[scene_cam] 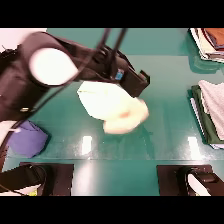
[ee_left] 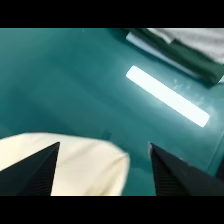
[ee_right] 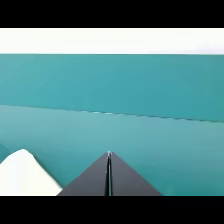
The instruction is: Fold the shirts.
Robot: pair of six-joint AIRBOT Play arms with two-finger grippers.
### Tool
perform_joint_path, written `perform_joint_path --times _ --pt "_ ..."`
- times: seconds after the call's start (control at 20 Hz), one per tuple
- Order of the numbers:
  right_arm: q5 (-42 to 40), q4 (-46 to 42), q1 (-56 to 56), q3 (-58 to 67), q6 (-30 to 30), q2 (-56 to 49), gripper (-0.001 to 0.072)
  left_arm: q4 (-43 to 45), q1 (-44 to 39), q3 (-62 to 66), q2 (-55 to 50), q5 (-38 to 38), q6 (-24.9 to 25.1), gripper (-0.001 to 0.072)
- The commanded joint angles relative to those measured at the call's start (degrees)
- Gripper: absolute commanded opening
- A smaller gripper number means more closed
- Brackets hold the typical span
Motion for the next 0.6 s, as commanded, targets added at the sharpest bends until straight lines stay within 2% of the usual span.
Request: perform_joint_path --times 0.0,0.1,0.25,0.4,0.55 --pt "1.2 -0.1 0.0 0.0 0.0 0.1 0.0017 6.4 1.8 0.2 -3.1 -1.8 0.8 0.0651" --pt "1.7 -0.1 0.0 0.0 0.0 0.1 0.0017 9.1 9.2 -0.6 -3.2 -3.7 -1.7 0.0651" --pt "2.7 -0.1 0.0 0.0 0.0 -0.2 0.0017 7.7 22.1 -6.6 -4.5 -4.2 -6.3 0.0651" --pt "5.2 0.0 0.0 0.0 0.0 -1.7 0.0017 1.4 31.8 -15.6 -7.4 -3.8 -6.3 0.0651" --pt "6.6 0.0 0.0 0.0 0.0 -3.9 0.0017 -1.3 37.1 -21.8 -10.8 -0.9 -6.3 0.0651"
